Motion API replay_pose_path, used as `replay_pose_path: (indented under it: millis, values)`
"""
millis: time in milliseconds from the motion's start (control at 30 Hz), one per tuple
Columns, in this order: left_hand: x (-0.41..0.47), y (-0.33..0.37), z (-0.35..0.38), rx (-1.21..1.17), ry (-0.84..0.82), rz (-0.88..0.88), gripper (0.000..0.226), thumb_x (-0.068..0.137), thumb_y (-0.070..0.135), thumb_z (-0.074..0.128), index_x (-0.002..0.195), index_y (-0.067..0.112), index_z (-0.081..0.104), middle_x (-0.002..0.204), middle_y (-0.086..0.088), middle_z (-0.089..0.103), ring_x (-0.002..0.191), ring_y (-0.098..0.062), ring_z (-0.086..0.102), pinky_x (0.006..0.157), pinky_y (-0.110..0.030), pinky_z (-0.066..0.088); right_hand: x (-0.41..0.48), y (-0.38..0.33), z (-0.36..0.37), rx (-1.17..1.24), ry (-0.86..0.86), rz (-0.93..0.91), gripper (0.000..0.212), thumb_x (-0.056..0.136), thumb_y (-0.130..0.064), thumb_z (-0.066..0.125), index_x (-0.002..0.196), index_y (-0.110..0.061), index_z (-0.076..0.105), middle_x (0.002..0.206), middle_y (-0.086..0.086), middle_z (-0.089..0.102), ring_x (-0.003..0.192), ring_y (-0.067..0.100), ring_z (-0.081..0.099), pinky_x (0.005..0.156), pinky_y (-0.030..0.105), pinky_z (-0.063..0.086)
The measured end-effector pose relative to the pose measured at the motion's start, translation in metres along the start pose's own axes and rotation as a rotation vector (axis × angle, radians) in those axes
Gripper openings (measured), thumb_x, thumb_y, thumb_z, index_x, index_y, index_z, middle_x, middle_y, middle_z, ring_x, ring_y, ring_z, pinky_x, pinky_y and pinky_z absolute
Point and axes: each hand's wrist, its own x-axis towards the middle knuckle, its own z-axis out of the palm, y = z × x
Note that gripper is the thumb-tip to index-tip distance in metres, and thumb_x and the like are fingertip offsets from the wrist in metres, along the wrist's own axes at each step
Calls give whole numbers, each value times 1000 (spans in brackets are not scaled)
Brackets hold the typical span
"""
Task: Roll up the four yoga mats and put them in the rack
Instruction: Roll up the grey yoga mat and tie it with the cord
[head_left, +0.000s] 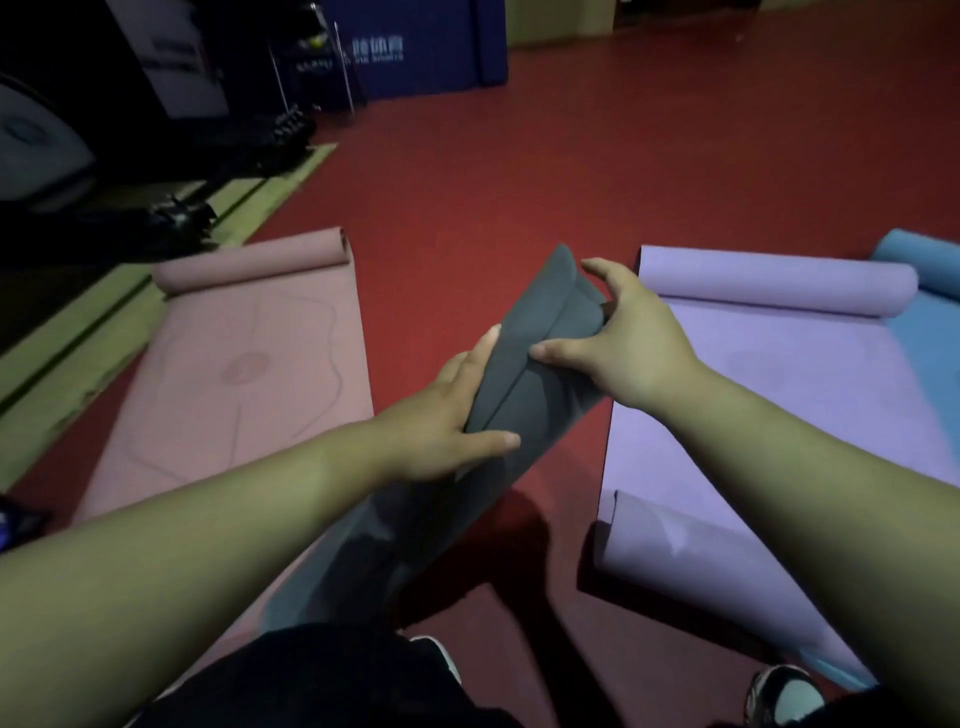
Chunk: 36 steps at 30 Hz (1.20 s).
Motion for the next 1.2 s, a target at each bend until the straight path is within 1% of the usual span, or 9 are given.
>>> replay_pose_path:
  millis: [167, 300, 433, 533, 667, 867, 967, 1067, 1200]
  values:
    - [-14, 59, -43, -307, 208, 15, 76, 89, 60, 48, 153, 38, 13, 156, -1, 34, 144, -12, 36, 121, -43, 30, -13, -65, -60, -145, 35, -183, 105, 50, -60, 88, 143, -46, 40, 129, -20, 63, 118, 15, 61, 102, 43, 49]
    - [-23, 107, -62, -468, 417, -9, 31, 84, 64, 46, 105, 41, 45, 103, 4, 56, 97, -16, 58, 97, -58, 49, -33, -92, -95, -306, 5, -292, 108, 53, -57, 91, 146, -43, 38, 131, -15, 64, 121, 16, 60, 111, 47, 38]
    - [-37, 122, -64, -405, 504, -21, 43, 73, 68, 57, 96, 34, 45, 96, 1, 56, 81, -14, 54, 83, -48, 53, -51, -95, -112, -383, -50, -390, 108, 55, -59, 89, 146, -46, 34, 137, -20, 58, 126, 9, 56, 121, 48, 14]
    - [-48, 125, -63, -441, 483, -23, 68, 79, 56, 74, 133, 39, 36, 109, 6, 52, 74, -2, 55, 73, -26, 50, -62, -91, -115, -363, -76, -429, 105, 55, -58, 89, 144, -45, 35, 124, -15, 60, 126, 11, 52, 123, 51, 12]
    - [-50, 125, -74, -398, 419, 63, 97, 96, 28, 68, 149, 64, -6, 143, 8, 41, 92, -2, 69, 91, -18, 51, -65, -90, -106, -301, 2, -518, 94, 55, -49, 93, 136, -31, 49, 112, -11, 55, 120, 16, 49, 108, 44, 38]
    - [-53, 133, -93, -301, 367, 115, 103, 93, 25, 73, 147, 70, -3, 139, 7, 52, 95, -11, 73, 100, -39, 53, -63, -77, -102, -137, 103, -382, 99, 49, -46, 97, 135, -37, 49, 167, 1, 3, 151, 20, 12, 112, 32, 22]
    - [-50, 139, -99, -264, 383, 113, 103, 89, 25, 78, 148, 68, 6, 130, 5, 56, 91, -15, 74, 97, -42, 55, -64, -71, -98, -19, 69, -273, 103, 52, -42, 98, 139, -39, 43, 168, 0, -8, 140, -10, 6, 114, 25, 23]
    - [-48, 138, -103, -246, 399, 100, 96, 83, 28, 83, 148, 59, 20, 119, 5, 54, 85, -13, 74, 89, -41, 58, -59, -65, -94, 56, 49, -240, 115, 48, -48, 97, 145, -41, 35, 167, -1, 7, 139, -14, 6, 115, 23, 24]
    - [-43, 137, -101, -247, 490, 139, 60, 79, 62, 68, 123, 61, 26, 133, -5, 43, 122, -19, 55, 103, -51, 48, -57, -67, -86, 273, -44, -257, 113, 47, -45, 96, 141, -39, 34, 139, -23, 50, 128, -7, 49, 108, 28, 45]
